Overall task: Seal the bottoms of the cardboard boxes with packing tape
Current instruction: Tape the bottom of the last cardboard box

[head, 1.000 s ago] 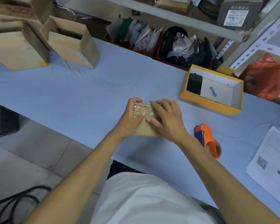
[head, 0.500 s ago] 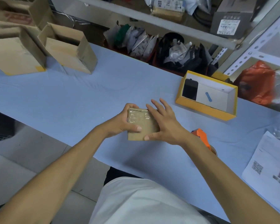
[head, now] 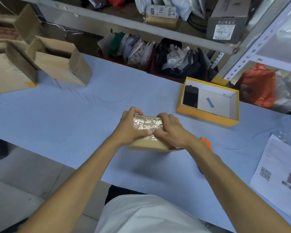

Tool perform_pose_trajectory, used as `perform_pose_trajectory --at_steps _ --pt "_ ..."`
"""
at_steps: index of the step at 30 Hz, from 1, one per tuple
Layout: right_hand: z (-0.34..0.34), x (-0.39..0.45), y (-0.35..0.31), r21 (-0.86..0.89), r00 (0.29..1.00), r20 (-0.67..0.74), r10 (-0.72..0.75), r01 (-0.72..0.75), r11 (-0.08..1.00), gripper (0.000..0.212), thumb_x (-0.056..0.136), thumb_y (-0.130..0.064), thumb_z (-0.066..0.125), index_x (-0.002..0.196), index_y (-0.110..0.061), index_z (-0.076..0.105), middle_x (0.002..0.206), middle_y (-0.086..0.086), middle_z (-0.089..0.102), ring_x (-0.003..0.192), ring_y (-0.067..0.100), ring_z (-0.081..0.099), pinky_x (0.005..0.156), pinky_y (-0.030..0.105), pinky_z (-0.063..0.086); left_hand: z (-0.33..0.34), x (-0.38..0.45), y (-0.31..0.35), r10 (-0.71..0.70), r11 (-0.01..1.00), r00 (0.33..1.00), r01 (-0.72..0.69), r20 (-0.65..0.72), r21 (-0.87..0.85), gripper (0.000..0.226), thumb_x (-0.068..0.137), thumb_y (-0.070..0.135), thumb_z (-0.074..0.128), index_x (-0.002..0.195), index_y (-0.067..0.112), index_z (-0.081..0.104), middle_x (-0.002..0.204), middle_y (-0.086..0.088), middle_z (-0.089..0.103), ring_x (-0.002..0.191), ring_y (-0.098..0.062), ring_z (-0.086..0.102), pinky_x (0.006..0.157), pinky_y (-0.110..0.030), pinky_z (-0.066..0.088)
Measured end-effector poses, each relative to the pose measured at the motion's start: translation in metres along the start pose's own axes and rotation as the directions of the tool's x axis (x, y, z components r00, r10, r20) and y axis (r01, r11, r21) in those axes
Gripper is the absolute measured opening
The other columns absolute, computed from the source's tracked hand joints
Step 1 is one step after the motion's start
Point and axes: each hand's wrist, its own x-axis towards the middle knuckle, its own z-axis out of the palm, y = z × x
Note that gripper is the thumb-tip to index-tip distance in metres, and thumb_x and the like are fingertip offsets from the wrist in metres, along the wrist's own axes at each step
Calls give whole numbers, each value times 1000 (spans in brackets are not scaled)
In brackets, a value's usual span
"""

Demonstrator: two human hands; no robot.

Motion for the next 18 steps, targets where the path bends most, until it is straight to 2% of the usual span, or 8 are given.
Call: perform_pose_trajectory --at_steps 3,5,7,9,10,12,15,18 --pt "-13 -2 3 11 989 148 -27 25 1000 93 73 -56 78 145 -27 26 132 2 34 124 18 32 101 33 33 -15 0 4 -76 992 974 52 213 115 81 41 53 85 110 51 42 119 11 37 107 -8 50 81 -26 49" --pt "-16 1 1 52 992 125 -26 20 998 96 68 -59 81 142 -26 30 127 -2 38 118 15 38 99 33 39 -16 3 7 -94 992 978 76 184 103 80 44 51 87 112 46 45 120 8 39 105 -8 52 81 -27 49" --pt "-10 3 0 196 1000 -12 -11 13 981 66 82 -53 73 132 -21 45 121 -3 51 109 15 51 89 30 44 -9 4 8 -88 996 995 90 50 -29 65 57 42 88 109 39 51 121 2 45 101 -10 55 77 -26 46" --pt "-3 2 4 289 985 -170 17 34 957 27 99 -39 53 119 -22 59 112 -6 63 104 14 58 82 25 41 -1 3 5 -78 990 997 75 -22 -120 51 69 31 87 106 39 53 121 1 48 99 -9 57 76 -25 45" --pt "-1 0 7 315 978 -206 23 44 948 24 102 -35 47 114 -24 64 109 -10 67 103 10 59 82 23 40 2 1 2 -69 990 997 65 -30 -124 47 72 29 85 105 41 53 121 3 48 99 -7 56 75 -24 44" --pt "-1 -3 15 388 981 -192 30 48 920 21 100 -32 52 110 -30 70 107 -16 70 101 2 61 87 21 43 3 -3 -2 -50 994 998 46 -41 -97 42 73 32 82 103 44 54 118 6 49 101 -6 55 78 -23 43" --pt "-3 -6 22 594 979 -160 129 -9 805 14 88 -28 71 99 -32 78 101 -15 74 98 4 67 94 30 51 3 -4 0 8 1000 997 -8 -74 7 40 71 34 84 100 42 59 112 10 51 106 -11 53 86 -23 42" --pt "0 -8 17 662 962 -174 209 -42 748 13 85 -21 74 91 -31 79 94 -12 76 94 7 70 98 37 52 9 2 7 130 982 985 -113 -110 151 23 79 33 78 100 39 69 109 14 56 111 -10 50 88 -12 34"
